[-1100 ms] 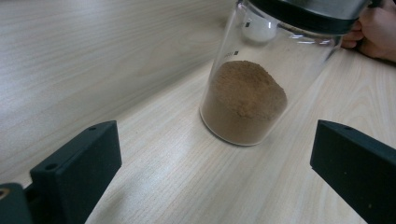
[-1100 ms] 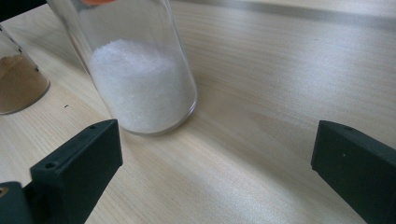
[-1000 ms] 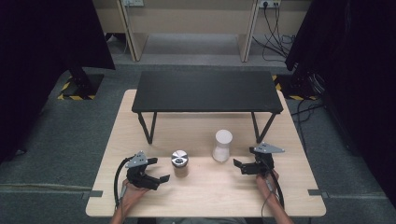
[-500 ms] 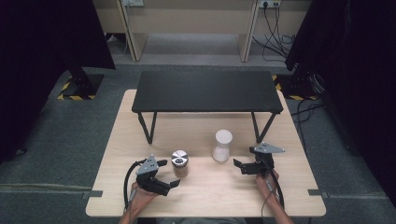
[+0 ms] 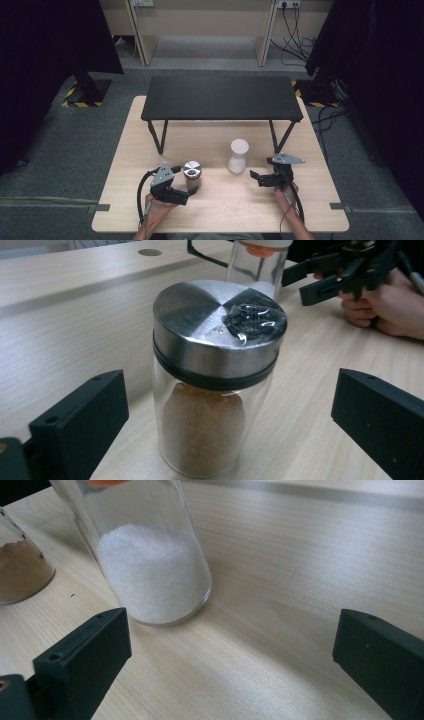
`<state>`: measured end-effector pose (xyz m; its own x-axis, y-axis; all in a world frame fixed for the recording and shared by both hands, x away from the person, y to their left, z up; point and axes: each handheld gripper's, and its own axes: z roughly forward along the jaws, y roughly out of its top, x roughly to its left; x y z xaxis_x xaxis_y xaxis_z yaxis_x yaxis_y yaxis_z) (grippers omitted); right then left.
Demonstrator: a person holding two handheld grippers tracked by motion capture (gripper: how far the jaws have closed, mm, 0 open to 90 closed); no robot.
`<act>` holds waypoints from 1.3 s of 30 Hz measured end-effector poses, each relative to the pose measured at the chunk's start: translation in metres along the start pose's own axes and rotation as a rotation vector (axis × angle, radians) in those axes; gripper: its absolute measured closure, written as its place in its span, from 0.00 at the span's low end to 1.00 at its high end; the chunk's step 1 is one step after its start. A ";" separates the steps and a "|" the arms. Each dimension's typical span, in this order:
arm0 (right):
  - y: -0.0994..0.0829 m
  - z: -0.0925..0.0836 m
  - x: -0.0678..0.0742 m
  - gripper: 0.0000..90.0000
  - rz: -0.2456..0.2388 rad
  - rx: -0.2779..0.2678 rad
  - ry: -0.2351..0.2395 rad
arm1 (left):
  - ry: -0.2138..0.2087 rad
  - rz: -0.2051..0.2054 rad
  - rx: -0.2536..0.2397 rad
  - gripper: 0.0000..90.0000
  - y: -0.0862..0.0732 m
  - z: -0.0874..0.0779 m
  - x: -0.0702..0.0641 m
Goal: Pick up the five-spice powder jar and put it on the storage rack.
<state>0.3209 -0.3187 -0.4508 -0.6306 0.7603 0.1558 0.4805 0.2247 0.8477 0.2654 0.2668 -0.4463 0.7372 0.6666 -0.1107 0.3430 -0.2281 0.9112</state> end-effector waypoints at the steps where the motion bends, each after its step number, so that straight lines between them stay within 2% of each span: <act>1: 0.000 0.000 0.000 0.02 0.000 0.000 0.000 | 0.000 0.000 0.000 0.02 0.000 0.000 0.000; 3: 0.000 0.000 0.000 0.02 0.004 -0.001 0.000 | 0.011 -0.013 0.010 0.02 0.003 0.003 -0.001; 5: 0.000 0.000 0.000 0.02 0.002 0.000 -0.001 | 0.004 -0.022 0.014 0.02 0.004 0.006 0.001; 15: 0.000 0.000 0.001 0.03 0.004 0.002 -0.005 | 0.043 -0.019 0.025 0.04 0.008 0.015 -0.004; 22: 0.001 0.000 0.001 0.03 0.005 0.003 -0.006 | 0.040 -0.023 0.041 0.08 0.014 0.023 -0.006; 27: 0.001 0.000 0.001 0.03 0.002 0.005 -0.006 | 0.048 -0.010 0.048 0.18 0.015 0.025 -0.005; 31: 0.001 0.001 0.001 0.03 -0.001 0.006 -0.006 | 0.034 0.000 0.039 0.32 0.012 0.025 -0.001; 32: 0.001 0.001 0.001 0.03 -0.001 0.006 -0.006 | 0.048 0.021 0.041 0.32 0.013 0.026 -0.005; 39: 0.001 0.001 0.001 0.03 -0.002 0.006 -0.005 | 0.059 0.037 0.054 0.33 0.016 0.026 -0.008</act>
<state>0.3208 -0.3171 -0.4499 -0.6282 0.7632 0.1516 0.4832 0.2298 0.8448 0.2801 0.2387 -0.4409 0.7151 0.6971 -0.0522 0.3482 -0.2905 0.8913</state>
